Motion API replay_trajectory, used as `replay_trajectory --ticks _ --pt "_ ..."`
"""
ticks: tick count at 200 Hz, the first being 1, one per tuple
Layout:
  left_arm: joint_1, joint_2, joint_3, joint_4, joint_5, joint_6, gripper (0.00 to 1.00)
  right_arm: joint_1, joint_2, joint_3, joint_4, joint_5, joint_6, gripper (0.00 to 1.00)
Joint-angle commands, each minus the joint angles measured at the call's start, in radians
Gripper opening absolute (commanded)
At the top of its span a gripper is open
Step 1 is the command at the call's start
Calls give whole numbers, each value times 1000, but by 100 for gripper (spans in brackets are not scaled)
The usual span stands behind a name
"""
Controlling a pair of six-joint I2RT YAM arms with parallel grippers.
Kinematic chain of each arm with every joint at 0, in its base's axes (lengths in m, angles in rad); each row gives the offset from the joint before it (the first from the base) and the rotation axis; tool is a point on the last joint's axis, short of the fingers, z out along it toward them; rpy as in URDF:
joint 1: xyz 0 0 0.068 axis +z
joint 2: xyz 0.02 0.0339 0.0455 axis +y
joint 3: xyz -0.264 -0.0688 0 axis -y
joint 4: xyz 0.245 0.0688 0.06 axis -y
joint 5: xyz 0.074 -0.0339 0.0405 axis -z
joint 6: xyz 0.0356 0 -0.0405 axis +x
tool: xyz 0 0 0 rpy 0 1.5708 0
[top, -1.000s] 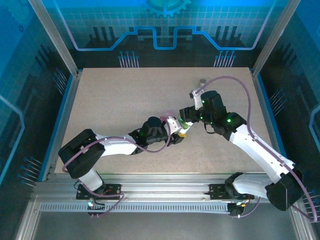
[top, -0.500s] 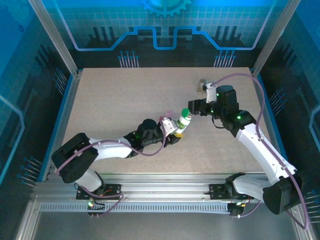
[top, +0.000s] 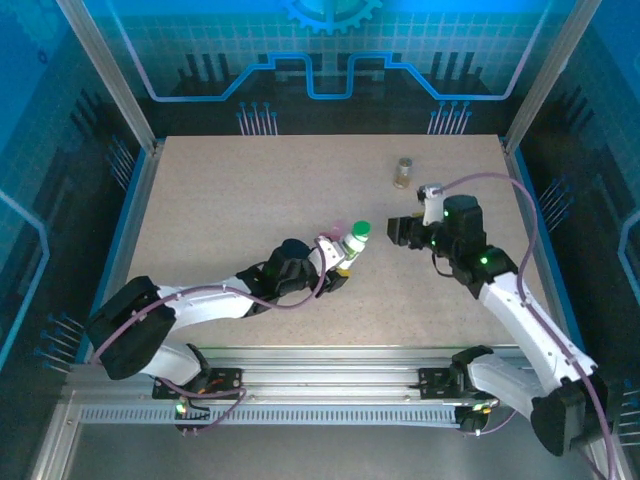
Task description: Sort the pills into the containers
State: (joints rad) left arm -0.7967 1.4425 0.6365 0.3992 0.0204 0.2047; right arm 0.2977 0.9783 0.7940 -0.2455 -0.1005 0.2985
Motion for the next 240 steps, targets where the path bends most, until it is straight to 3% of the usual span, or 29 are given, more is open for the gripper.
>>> replay_trajectory --ticks 1,49,100,175,240 --pt "32 -43 30 -112 -1 -41 0 -3 -94 -109 158 -42 15 69" --pt "83 -58 82 -322 32 7 0 14 -215 -287 365 -80 30 68" --pt "140 -58 149 -523 15 90 0 14 -241 -335 434 -109 88 68" --pt "230 128 298 -690 98 217 0 14 -257 -369 444 -108 131 70" --pt "248 281 465 -896 108 332 0 14 -270 -374 440 -104 132 70"
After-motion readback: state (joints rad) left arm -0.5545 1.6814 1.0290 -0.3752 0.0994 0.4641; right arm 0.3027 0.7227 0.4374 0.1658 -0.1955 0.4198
